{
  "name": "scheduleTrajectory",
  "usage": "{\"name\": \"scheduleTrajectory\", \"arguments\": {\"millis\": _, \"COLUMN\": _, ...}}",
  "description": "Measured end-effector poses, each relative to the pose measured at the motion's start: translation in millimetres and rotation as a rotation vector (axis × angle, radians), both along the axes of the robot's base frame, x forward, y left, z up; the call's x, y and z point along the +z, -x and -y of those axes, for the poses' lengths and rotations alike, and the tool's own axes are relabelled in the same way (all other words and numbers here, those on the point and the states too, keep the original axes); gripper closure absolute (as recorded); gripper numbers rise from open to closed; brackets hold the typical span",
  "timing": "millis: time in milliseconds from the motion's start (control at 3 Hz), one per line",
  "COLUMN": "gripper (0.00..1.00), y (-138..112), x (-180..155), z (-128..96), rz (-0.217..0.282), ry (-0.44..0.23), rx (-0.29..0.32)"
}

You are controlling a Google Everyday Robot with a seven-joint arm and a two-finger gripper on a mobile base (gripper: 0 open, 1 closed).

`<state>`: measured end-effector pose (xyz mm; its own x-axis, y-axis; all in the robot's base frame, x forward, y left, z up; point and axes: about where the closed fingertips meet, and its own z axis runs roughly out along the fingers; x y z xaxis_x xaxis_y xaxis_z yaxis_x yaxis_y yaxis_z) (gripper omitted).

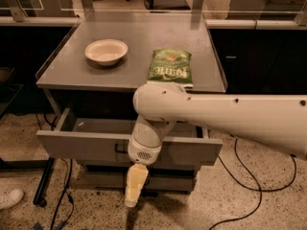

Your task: Open top drawer

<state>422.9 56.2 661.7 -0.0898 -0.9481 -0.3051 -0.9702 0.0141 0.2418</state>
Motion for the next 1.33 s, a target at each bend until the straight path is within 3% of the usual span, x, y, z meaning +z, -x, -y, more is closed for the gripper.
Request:
{"name": "scheduleTrajectory", "arguments": {"millis": 1000, "gripper": 0.0, "y": 47.5, "x": 12.7, "z": 18.9, "rz": -0.027, "ry": -0.02, "rx": -0.01}}
{"name": "scheduleTrajectory", "arguments": {"millis": 1333, "gripper": 0.0, "y": 47.5, "x": 12.7, "z": 18.9, "rz": -0.027, "ry": -0.02, "rx": -0.01}}
